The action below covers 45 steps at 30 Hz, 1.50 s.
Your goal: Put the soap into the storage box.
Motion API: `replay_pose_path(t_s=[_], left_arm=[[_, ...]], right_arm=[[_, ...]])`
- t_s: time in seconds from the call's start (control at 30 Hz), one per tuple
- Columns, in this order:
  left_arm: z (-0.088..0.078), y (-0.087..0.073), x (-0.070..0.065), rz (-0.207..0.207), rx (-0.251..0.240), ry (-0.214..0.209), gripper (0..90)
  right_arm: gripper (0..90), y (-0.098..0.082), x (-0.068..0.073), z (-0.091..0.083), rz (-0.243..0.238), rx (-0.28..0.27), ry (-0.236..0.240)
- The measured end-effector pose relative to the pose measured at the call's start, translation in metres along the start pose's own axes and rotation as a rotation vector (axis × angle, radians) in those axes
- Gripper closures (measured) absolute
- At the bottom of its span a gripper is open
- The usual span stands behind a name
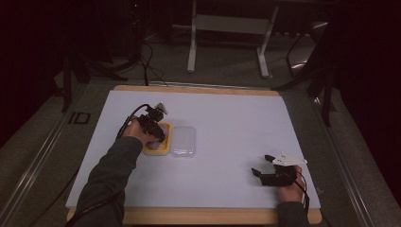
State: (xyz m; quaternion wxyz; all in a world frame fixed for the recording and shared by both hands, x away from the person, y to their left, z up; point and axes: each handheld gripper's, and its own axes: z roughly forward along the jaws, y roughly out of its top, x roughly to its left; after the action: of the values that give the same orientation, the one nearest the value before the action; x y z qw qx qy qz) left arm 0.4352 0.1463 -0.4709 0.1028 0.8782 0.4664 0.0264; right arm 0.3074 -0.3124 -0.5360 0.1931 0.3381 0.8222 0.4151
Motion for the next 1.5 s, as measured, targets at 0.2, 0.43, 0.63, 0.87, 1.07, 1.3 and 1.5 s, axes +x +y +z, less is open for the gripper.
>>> replay_pose_path(t_s=[0.2,0.43,0.63,0.87,1.07,1.3,1.5], left_arm=[[0.006,0.001,-0.003,-0.006,0.008,0.025,49.3],[0.004,-0.003,0.005,-0.054,-0.002,0.001,36.8],[-0.008,-0.006,0.007,-0.058,-0.062,0.025,33.2],[-0.022,-0.010,0.006,-0.022,-0.127,0.025,32.8],[-0.027,-0.015,0.001,0.020,-0.163,0.008,33.0],[-0.030,-0.022,-0.006,0.047,-0.186,0.013,33.0],[-0.031,-0.030,-0.019,0.067,-0.248,0.049,33.0]], right_arm=[[19.0,0.000,0.000,0.000,0.000,0.000,0.000],[19.0,0.000,0.000,0.000,0.000,0.000,0.001],[19.0,0.000,0.000,0.000,0.000,0.000,0.000],[19.0,0.000,0.000,0.000,0.000,0.000,0.001],[19.0,0.000,0.000,0.000,0.001,0.001,0.001],[19.0,0.000,0.000,0.000,0.001,0.001,0.000],[19.0,0.000,0.000,0.000,0.002,0.002,0.001]])
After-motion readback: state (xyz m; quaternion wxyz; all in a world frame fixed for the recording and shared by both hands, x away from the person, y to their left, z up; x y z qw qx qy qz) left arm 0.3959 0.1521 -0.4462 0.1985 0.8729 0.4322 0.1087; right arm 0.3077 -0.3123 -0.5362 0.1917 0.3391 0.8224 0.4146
